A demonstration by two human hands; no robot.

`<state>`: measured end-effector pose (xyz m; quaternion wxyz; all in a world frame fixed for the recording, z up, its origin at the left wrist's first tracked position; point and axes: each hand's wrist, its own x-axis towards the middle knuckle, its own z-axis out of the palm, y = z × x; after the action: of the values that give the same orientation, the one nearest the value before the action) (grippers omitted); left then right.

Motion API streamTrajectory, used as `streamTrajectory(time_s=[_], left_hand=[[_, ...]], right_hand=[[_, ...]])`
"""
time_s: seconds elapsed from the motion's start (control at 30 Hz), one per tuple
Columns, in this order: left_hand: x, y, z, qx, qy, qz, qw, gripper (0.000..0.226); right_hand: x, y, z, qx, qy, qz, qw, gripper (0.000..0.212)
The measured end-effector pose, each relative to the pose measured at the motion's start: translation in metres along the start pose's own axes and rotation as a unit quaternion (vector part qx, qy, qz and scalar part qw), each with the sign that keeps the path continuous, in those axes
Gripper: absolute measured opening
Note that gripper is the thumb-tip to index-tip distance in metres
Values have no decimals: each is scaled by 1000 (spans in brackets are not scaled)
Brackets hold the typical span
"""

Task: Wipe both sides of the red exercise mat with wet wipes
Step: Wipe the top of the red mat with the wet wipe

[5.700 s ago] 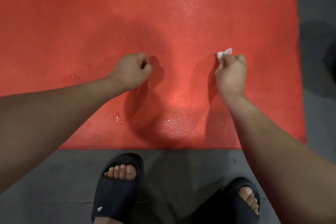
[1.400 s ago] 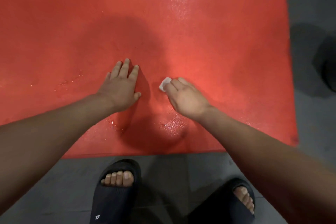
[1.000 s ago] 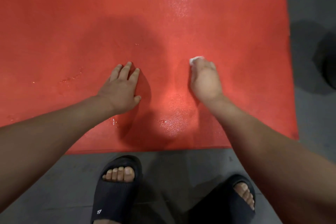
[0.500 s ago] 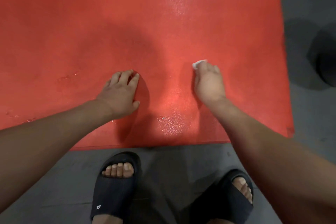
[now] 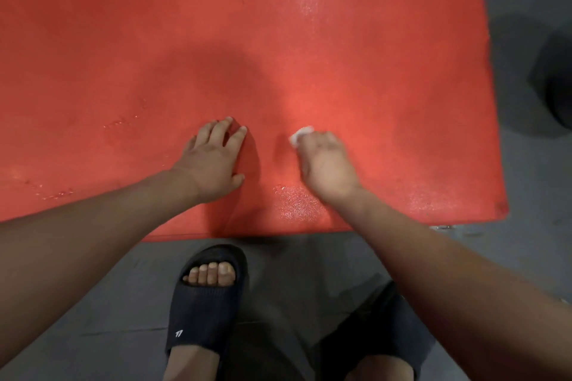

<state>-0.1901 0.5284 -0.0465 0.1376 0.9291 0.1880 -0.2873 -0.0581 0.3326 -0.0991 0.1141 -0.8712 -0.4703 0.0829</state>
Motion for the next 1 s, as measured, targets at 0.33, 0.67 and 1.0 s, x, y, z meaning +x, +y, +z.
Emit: streamTrajectory(time_s=[0.33,0.67,1.0], left_hand=[[-17,-1,13,14,-8,17,1000,107],[-17,0,14,6,-6,12,1000,106],[-25,-21,-1,39,-39,21,998,100]], right_hand=[[-3,47,-28,-70,31,73,994,25],[-82,-14,-12,-8,-109,-312,944,31],[16,18,-21,34,-2,35,999,28]])
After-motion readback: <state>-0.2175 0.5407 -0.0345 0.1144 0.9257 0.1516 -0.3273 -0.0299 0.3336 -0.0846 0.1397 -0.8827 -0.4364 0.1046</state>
